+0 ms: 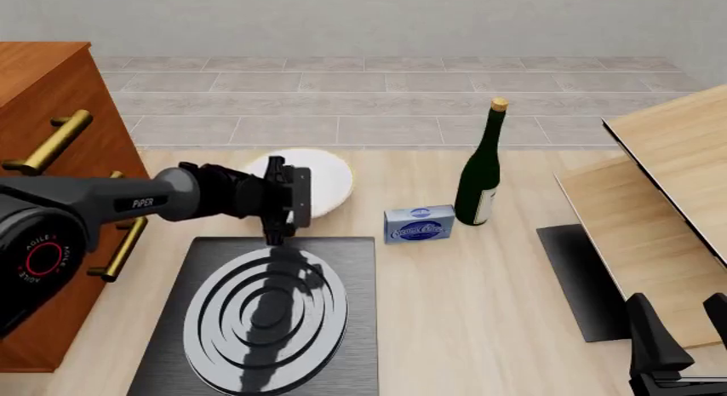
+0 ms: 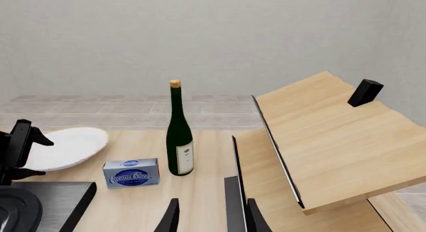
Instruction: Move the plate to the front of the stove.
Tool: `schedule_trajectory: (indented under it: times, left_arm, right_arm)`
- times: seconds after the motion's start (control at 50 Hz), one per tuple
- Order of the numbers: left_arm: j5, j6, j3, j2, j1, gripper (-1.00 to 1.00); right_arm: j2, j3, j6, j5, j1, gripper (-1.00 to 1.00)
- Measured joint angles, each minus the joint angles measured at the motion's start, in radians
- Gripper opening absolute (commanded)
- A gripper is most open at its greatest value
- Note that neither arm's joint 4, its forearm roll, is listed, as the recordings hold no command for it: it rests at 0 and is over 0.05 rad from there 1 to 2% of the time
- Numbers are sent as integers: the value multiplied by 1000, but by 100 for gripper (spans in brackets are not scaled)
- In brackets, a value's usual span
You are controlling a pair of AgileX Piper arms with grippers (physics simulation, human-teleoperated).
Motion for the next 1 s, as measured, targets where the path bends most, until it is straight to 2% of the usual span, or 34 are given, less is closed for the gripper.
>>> schedule_trajectory:
  times: [0.5,1.0]
  left_arm:
    - [5,9,-13,-17,12,100]
    - [13,14,15,-86,5,100]
  right_arm:
    - [0,0,0,0,0,100]
    - [0,0,0,0,0,100]
